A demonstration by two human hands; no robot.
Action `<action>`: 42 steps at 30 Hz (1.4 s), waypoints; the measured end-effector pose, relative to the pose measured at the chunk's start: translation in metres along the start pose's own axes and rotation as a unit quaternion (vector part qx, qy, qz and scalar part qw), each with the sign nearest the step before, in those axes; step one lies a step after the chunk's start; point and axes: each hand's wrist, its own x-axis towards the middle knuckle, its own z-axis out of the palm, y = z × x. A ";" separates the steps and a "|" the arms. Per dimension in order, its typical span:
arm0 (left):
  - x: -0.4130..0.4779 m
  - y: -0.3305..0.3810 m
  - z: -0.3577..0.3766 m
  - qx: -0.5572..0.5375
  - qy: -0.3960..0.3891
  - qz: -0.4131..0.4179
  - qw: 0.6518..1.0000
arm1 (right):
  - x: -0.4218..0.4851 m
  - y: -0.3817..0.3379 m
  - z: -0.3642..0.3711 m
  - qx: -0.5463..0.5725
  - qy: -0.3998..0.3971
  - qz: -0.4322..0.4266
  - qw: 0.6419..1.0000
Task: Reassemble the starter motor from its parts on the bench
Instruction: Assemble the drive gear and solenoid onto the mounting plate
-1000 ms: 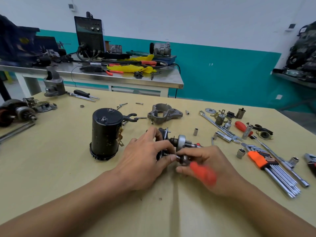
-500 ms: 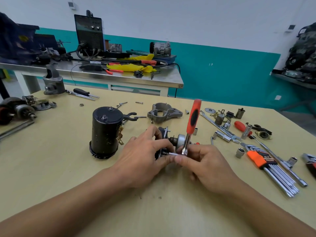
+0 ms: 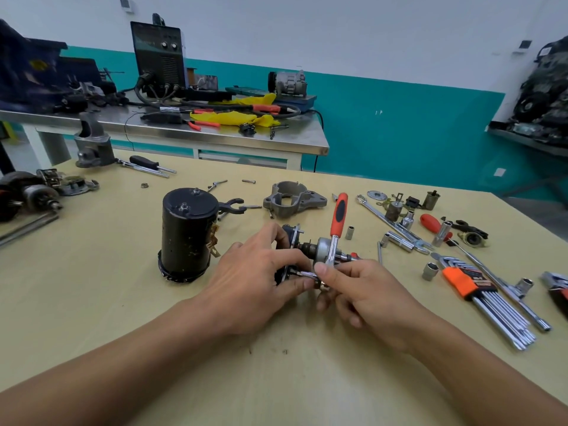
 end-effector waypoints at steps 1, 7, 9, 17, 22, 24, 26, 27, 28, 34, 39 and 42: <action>0.000 0.000 0.000 -0.002 -0.001 -0.002 1.000 | 0.000 0.001 0.000 -0.018 0.008 -0.025 1.000; 0.001 0.001 0.000 -0.014 0.001 -0.015 1.000 | 0.000 0.008 -0.011 -0.238 0.029 -0.252 0.938; 0.001 0.001 0.001 -0.013 0.000 -0.017 1.000 | -0.003 0.007 -0.009 -0.198 0.023 -0.208 0.958; 0.000 0.001 -0.001 -0.006 0.000 -0.009 1.000 | 0.001 -0.001 0.004 -0.004 0.014 0.007 1.000; 0.001 0.001 -0.001 -0.012 -0.002 -0.009 1.000 | 0.000 0.004 -0.006 -0.124 0.032 -0.162 0.978; 0.001 0.001 -0.001 -0.012 -0.001 -0.016 1.000 | 0.001 0.007 -0.012 -0.214 0.025 -0.247 0.945; 0.001 0.000 0.000 -0.006 0.000 -0.018 1.000 | 0.000 0.010 -0.011 -0.217 0.020 -0.247 0.944; 0.001 0.000 0.000 -0.004 0.000 -0.018 1.000 | -0.001 0.009 -0.008 -0.177 0.017 -0.214 0.961; 0.001 0.000 0.000 -0.002 0.000 -0.017 1.000 | -0.003 0.008 -0.005 -0.132 0.018 -0.170 0.976; 0.000 0.002 0.000 0.045 -0.019 -0.008 0.999 | 0.002 0.001 0.008 -0.030 0.037 0.028 0.998; 0.001 0.002 -0.001 0.041 -0.011 -0.006 0.999 | 0.002 0.009 -0.002 -0.135 0.038 -0.122 0.983; 0.001 0.002 0.000 0.029 0.004 -0.010 1.000 | 0.005 0.014 -0.013 -0.344 0.061 -0.269 0.897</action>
